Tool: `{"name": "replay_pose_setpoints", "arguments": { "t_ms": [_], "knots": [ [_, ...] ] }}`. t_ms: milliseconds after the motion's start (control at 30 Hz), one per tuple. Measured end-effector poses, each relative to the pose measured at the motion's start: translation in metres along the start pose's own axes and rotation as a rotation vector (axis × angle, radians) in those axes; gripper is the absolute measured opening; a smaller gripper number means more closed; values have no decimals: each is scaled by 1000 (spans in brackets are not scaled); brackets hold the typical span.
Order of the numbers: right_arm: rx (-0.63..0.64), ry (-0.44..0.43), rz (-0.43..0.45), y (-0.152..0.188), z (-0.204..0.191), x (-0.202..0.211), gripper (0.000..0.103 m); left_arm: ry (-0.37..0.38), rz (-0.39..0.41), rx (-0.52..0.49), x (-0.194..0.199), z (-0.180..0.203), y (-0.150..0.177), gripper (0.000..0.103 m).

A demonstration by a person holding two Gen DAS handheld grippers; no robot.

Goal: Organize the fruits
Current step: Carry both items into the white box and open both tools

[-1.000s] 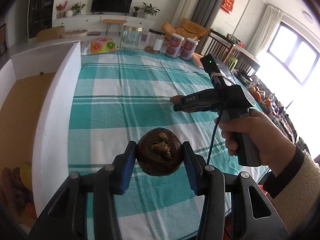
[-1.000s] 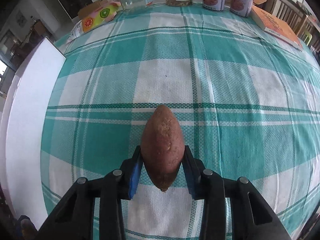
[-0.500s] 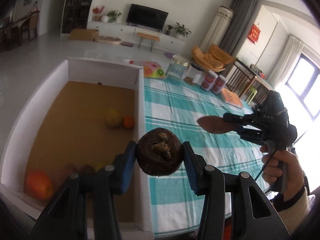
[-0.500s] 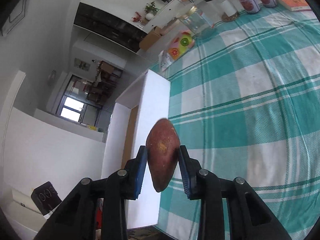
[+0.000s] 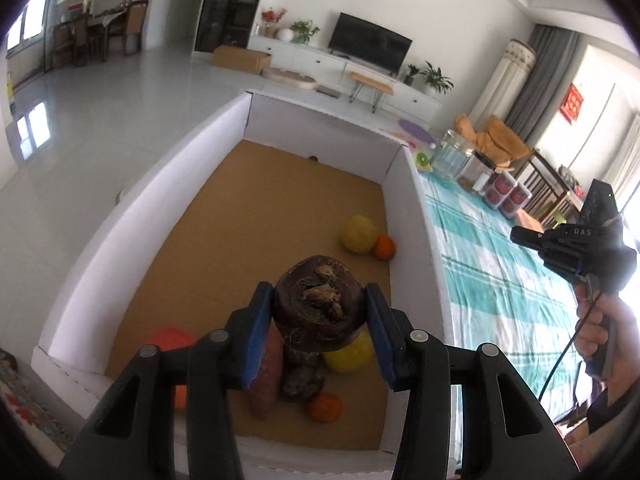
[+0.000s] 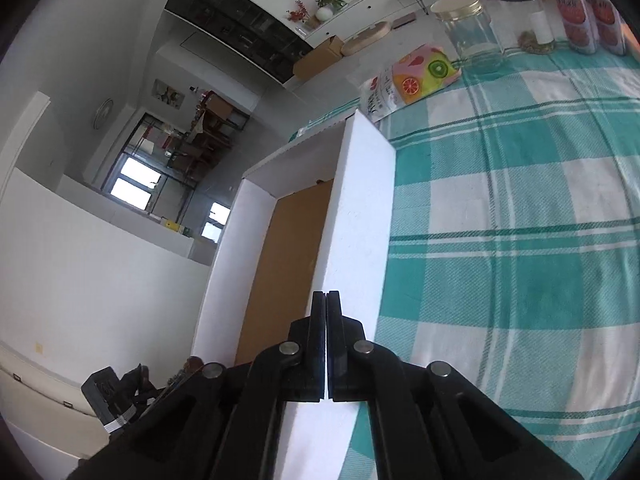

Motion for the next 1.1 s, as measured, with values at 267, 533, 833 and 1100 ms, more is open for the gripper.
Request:
{"name": "replay_pose_setpoints", "arguments": {
  "t_ms": [267,533,833,1100],
  "knots": [
    [-39,118,-162,43,67,-22,14,44,-18,1,-7,1,1,48],
    [304,310,-265,41,74,-56,44,58,-30,-15,-3,6,6,48],
    [528,278,-393,51,54,-59,65,50,-60,-10,-10,3,10,48],
    [626,476,-464,57,57,-81,43,40,-90,-49,-12,8,11,48]
  ]
}}
Point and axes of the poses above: each gripper's, at about its wrist camera, not at the fingertips, and x roughly against the way its jaws point, z to its right, y to its underside, the point moved 1 cm from there along -x, roughly the way its jaws point, and after that the axes turned 2 degrees about x, right-handed, at the moved point
